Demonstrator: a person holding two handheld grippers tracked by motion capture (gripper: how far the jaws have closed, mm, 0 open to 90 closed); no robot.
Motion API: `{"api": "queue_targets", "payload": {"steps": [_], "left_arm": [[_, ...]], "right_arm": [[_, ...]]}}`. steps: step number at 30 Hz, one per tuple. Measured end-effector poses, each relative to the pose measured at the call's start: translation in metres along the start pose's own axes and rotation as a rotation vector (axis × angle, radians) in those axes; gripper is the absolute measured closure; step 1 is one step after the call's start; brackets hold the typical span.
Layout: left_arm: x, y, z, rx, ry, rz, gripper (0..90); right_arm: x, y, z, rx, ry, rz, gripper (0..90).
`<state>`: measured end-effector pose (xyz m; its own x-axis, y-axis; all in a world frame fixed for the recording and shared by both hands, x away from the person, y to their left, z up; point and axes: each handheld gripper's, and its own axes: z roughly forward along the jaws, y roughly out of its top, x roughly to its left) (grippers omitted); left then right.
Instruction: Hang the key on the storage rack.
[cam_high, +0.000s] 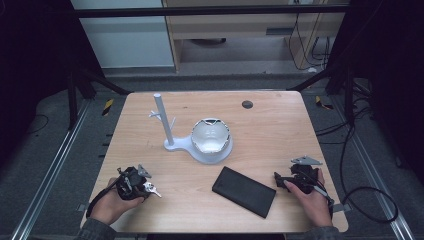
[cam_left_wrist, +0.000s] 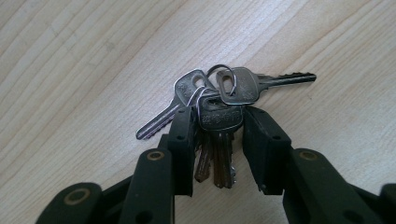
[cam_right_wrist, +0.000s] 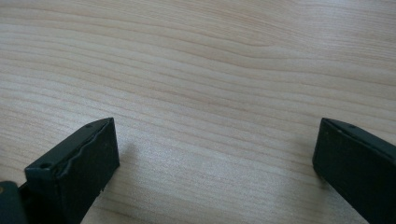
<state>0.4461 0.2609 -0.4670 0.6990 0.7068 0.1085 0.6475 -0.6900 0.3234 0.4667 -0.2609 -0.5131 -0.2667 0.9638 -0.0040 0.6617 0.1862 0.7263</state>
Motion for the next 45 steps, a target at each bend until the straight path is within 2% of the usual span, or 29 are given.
{"api": "queue_targets", "payload": {"steps": [6,10,14,17,21,22,25,30,34,41,45], "left_arm": [[-0.001,0.000,0.000,-0.009,-0.001,-0.004,65.4],[0.004,0.001,-0.001,-0.038,0.021,-0.030,56.1],[0.005,0.003,0.002,-0.021,0.008,-0.023,53.9],[0.008,0.004,0.004,-0.022,-0.016,-0.040,53.9],[0.011,0.004,0.004,-0.017,-0.027,-0.045,53.1],[0.012,0.003,0.005,-0.019,-0.044,-0.058,51.2],[0.014,0.002,0.004,-0.018,-0.070,-0.061,52.5],[0.013,0.002,0.003,-0.020,-0.071,-0.056,66.2],[0.011,0.001,0.003,-0.024,-0.061,-0.064,67.0],[0.004,0.003,0.002,-0.012,-0.032,-0.038,67.1],[0.002,0.003,0.002,-0.015,-0.024,-0.042,67.2]], "right_arm": [[0.000,0.000,0.000,0.000,0.000,0.001,0.8],[0.000,0.000,0.000,0.000,0.000,-0.001,0.8],[0.000,0.000,0.000,0.000,0.001,-0.001,0.7],[0.000,0.000,0.000,0.000,0.001,-0.002,0.7],[0.000,0.000,0.000,0.000,0.002,0.000,0.8],[0.000,0.000,0.000,0.000,0.002,-0.001,0.8],[0.000,0.000,0.000,0.000,0.003,-0.001,0.7],[0.000,0.000,0.000,0.001,0.003,-0.001,0.7],[0.000,0.000,0.000,0.000,0.003,0.000,0.7],[0.000,0.000,0.000,0.000,0.003,0.000,0.8],[0.000,0.000,0.000,0.000,0.004,-0.001,0.8]]}}
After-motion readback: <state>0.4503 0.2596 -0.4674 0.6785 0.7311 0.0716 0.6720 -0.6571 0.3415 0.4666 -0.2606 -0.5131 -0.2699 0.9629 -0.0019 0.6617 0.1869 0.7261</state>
